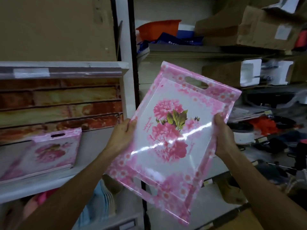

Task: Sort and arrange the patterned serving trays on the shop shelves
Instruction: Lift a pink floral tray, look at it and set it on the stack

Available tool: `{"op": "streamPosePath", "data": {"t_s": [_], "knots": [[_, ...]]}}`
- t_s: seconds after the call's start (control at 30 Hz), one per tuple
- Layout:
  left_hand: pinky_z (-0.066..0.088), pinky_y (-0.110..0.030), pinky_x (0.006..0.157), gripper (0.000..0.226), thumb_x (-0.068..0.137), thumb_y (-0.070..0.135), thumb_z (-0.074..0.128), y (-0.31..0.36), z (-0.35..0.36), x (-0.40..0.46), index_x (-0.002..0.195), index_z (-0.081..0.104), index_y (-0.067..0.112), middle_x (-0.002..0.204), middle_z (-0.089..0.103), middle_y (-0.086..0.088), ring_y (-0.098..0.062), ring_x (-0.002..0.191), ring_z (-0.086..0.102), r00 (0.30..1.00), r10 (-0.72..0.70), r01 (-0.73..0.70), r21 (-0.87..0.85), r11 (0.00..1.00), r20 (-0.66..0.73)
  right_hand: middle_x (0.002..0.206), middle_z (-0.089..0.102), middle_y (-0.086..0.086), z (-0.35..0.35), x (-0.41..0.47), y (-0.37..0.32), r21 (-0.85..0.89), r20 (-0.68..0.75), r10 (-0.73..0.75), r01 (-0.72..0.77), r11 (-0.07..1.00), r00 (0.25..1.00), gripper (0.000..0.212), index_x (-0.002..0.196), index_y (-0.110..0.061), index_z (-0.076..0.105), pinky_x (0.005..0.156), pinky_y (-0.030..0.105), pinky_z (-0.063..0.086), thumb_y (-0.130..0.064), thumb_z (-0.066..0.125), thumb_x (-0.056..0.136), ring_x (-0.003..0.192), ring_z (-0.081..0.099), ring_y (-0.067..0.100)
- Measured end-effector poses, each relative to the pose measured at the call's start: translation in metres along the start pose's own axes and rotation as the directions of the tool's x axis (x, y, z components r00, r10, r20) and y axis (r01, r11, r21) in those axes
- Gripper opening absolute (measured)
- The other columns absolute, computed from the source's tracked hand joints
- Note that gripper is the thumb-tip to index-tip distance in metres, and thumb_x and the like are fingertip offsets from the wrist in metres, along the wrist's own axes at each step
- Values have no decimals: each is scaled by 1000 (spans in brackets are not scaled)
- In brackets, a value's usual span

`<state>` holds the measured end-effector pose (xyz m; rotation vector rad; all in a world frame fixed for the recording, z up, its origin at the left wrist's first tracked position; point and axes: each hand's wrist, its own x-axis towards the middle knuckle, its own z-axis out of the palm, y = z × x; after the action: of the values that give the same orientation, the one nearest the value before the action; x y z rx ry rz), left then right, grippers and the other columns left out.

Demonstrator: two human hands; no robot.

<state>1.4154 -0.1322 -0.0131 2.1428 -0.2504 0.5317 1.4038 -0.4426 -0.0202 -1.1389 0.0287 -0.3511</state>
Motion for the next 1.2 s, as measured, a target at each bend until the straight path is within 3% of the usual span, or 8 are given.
{"op": "streamPosePath", "data": {"t_s": [0.1,0.17,0.33,0.5,0.7,0.8,0.97,1.2], "knots": [[52,-14,68,38,100,41,41,-23,-20,-20,114,65,15,105,70,-3,-15,85,66,996,-54,50,-55,997,-66,120,68,10,24,-13,15,19,86,33,-35,999,996,45,125,-16,58,96,48,50,-48,47,96,110,65,28],[47,-8,61,36,101,37,41,-38,-37,-39,112,65,13,103,70,-2,-12,83,65,991,-93,86,-75,993,-96,124,67,9,42,-24,29,-4,110,57,-57,998,992,48,129,-16,56,93,48,51,-50,49,94,111,65,27],[54,-32,73,36,99,40,45,-90,-86,-87,99,67,12,96,72,-5,-20,87,68,967,-234,215,-173,961,-96,118,68,13,92,-54,75,-99,103,155,-145,984,982,48,118,-12,63,95,49,51,-51,54,92,105,67,31],[46,-26,66,31,99,37,46,-142,-146,-128,85,66,18,88,71,1,-17,82,65,943,-287,268,-126,955,-167,101,72,10,157,-93,120,-111,177,251,-235,966,952,39,108,-9,65,59,28,58,-43,52,95,79,74,20],[47,-40,78,38,100,37,45,-197,-219,-157,91,68,8,92,71,-8,-27,87,64,906,-345,348,-33,937,-245,107,73,15,238,-127,157,-99,227,321,-306,947,920,44,109,-7,67,79,42,60,-46,58,91,93,72,31],[46,-36,65,37,99,35,46,-210,-247,-165,88,67,7,78,67,-3,-21,72,59,877,-390,374,-111,921,-280,108,74,13,270,-136,173,-113,255,328,-309,944,910,46,116,-9,66,91,51,54,-47,60,90,99,71,34],[34,-29,51,42,98,39,48,-232,-274,-162,82,64,4,61,53,1,-17,58,45,832,-458,399,-237,886,-313,82,77,-3,311,-141,190,-176,294,273,-229,957,916,19,107,-15,65,65,30,56,-28,55,97,72,74,14],[42,-27,46,50,99,42,43,-252,-297,-118,85,64,-2,63,55,-10,-22,50,49,787,-520,456,-256,852,-332,104,67,-1,356,-126,215,-308,321,168,-65,949,932,26,121,-14,54,62,25,52,-22,56,97,87,68,14]]}}
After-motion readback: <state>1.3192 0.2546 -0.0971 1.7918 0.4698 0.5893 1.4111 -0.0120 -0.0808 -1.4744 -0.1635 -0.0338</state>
